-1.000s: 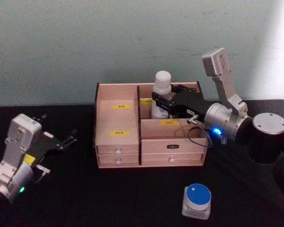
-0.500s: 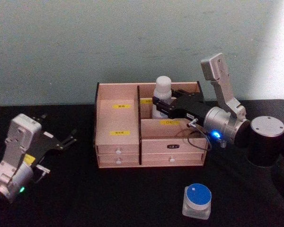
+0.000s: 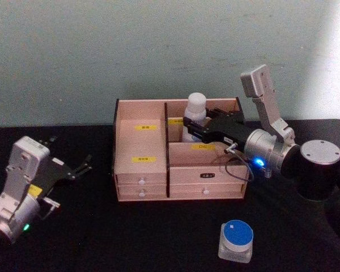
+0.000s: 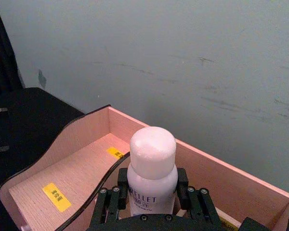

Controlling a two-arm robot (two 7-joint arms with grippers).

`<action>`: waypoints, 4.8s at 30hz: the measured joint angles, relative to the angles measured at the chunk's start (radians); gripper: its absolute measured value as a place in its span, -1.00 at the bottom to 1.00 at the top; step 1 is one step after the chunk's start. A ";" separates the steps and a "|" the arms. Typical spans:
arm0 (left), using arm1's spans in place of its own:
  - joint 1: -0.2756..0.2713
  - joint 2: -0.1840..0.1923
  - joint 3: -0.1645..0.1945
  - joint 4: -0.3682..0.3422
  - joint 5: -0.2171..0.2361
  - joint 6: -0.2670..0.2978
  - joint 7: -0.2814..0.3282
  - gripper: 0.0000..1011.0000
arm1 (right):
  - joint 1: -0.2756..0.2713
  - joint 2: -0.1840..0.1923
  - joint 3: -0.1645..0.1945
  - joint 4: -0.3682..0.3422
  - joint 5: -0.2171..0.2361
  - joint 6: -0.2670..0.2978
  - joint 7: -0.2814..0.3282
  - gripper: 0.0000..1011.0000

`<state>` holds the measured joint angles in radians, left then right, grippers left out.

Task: Pick up the facial cleanser and watermelon frost from the table and place them into the tiered storage box.

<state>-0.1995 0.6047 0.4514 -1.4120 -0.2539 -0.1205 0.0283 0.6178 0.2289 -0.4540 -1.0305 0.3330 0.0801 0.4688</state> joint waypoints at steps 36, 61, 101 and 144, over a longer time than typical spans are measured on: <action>0.000 0.000 0.000 0.000 0.000 0.000 0.000 0.98 | -0.038 0.029 0.012 -0.067 0.008 0.011 0.005 0.98; 0.000 0.000 0.000 0.000 0.000 0.000 0.000 0.98 | -0.323 0.350 0.045 -0.473 0.135 0.050 0.180 0.98; 0.000 0.000 0.000 0.000 0.000 0.000 0.000 0.98 | -0.395 0.535 -0.078 -0.496 0.111 -0.009 0.272 0.98; 0.000 0.000 0.000 0.000 0.000 0.000 0.000 0.98 | -0.372 0.500 -0.102 -0.448 0.075 -0.008 0.260 0.98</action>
<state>-0.1995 0.6047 0.4514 -1.4120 -0.2539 -0.1205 0.0283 0.2455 0.7292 -0.5557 -1.4787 0.4077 0.0722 0.7287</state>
